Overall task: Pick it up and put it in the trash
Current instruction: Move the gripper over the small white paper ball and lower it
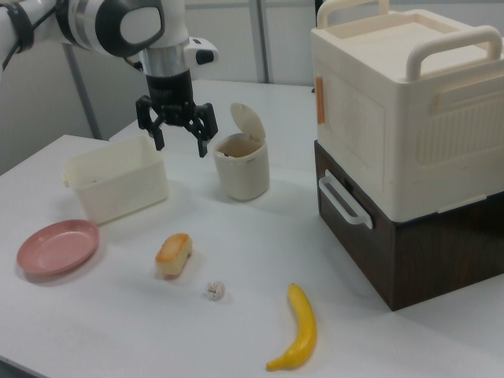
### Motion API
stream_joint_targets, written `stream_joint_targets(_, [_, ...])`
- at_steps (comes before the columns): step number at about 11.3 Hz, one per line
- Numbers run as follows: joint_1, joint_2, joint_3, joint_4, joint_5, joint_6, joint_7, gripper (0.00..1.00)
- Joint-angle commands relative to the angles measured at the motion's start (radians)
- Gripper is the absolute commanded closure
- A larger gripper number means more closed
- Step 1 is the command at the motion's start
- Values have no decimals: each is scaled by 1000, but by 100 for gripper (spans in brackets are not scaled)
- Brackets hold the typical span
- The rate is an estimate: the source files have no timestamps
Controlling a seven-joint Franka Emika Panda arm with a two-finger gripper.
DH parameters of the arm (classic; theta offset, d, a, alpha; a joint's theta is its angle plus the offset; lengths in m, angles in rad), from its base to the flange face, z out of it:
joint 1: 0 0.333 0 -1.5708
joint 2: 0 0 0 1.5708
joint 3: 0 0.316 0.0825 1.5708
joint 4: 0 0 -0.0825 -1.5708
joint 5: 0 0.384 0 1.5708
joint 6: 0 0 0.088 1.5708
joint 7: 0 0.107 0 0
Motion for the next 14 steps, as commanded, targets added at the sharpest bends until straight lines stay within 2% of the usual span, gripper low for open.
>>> stream_joint_targets(1, [12,-74,-5,-188,-52,150,-19,0])
stream_joint_targets(5, [13,-140,-5,-357,-80,284,-21,0])
stream_joint_targets(8, [12,-159,-4,-419,-89,317,-24,0])
stream_joint_targets(14, [2,-157,-2,-576,-138,505,-25,0])
